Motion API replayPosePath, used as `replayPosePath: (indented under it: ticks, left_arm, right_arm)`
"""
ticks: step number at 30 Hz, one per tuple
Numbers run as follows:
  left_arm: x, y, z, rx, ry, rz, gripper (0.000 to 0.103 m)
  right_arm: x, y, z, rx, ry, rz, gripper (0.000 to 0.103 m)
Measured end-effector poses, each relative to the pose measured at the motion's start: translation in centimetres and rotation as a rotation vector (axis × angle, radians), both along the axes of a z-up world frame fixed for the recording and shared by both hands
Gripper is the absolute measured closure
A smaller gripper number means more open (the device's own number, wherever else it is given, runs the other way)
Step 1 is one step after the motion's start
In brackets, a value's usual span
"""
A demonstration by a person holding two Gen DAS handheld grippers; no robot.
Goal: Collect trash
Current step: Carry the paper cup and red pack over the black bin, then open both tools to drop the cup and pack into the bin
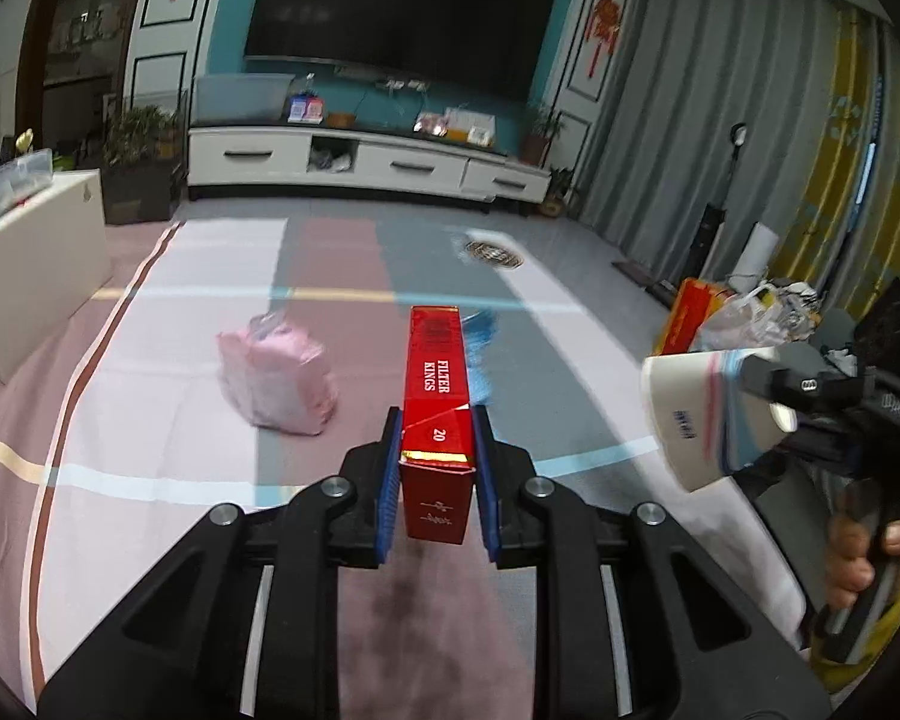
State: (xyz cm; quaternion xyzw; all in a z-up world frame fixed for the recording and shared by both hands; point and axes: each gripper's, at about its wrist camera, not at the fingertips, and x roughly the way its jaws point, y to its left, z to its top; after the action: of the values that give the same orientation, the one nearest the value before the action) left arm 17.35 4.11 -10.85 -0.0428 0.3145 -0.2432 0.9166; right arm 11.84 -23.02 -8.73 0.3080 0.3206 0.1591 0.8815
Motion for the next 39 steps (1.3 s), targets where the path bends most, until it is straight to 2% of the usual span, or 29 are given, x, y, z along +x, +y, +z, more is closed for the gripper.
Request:
replayPosePath:
  ticks: [8,19,25,31,37,39]
  left_arm:
    - [-3.2,-6.4,3.0,-0.013,-0.041,-0.148,0.080]
    - [-4.2,-18.0,4.3,-0.036,-0.032,-0.349,0.080]
    - [-3.1,-24.4,2.5,-0.054,0.031,-0.409,0.080]
    - [-2.2,-30.1,-0.4,-0.001,0.087,-0.444,0.080]
    - [-1.4,-33.3,-2.9,0.049,0.121,-0.445,0.079]
    - [-1.1,-33.7,-3.4,0.048,0.132,-0.440,0.074]
  right_arm:
    - [-2.3,-4.9,1.0,0.048,-0.039,-0.095,0.053]
    - [-6.2,-14.4,0.9,0.098,-0.069,-0.322,0.053]
    - [-7.1,-19.1,-0.3,0.116,-0.047,-0.421,0.053]
    - [-7.3,-22.4,-2.4,0.127,0.009,-0.511,0.053]
    - [-7.3,-24.8,-4.5,0.136,0.074,-0.566,0.051]
    - [-7.1,-24.9,-5.0,0.133,0.097,-0.571,0.051]
